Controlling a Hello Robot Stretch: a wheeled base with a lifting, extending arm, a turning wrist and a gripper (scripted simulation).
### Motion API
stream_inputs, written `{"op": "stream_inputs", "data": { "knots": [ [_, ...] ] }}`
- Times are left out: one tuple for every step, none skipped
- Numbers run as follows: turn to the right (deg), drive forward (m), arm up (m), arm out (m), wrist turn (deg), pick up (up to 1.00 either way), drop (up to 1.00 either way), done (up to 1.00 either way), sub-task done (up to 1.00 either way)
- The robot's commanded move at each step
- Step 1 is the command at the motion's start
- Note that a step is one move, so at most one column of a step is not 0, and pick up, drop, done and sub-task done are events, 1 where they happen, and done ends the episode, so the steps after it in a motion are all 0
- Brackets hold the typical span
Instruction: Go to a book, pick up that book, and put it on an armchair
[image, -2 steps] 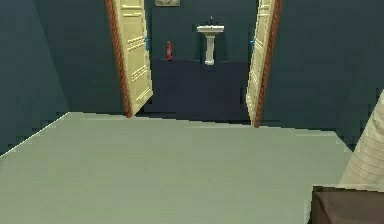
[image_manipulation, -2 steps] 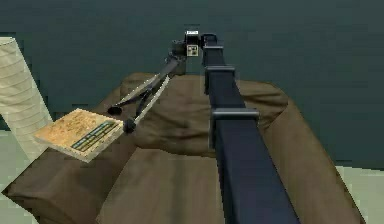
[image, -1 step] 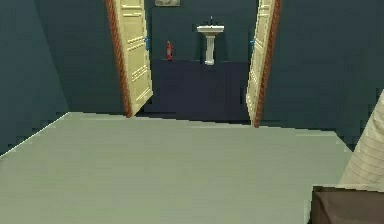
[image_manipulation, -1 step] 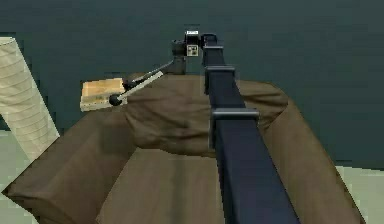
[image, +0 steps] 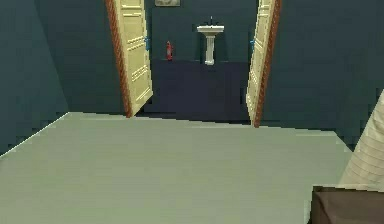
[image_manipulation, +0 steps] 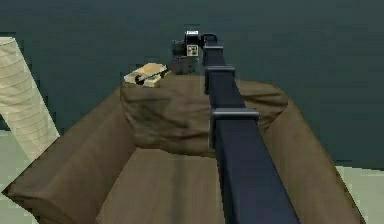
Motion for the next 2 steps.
{"op": "stream_inputs", "data": {
  "knots": [
    [0.0, 0.0, 0.0, 0.0, 36.0, 0.0, 0.0, 0.0, 0.0],
    [0.0, 0.0, -0.34, 0.0, 0.0, 0.0, 0.0, 0.0, 0.0]
  ]
}}
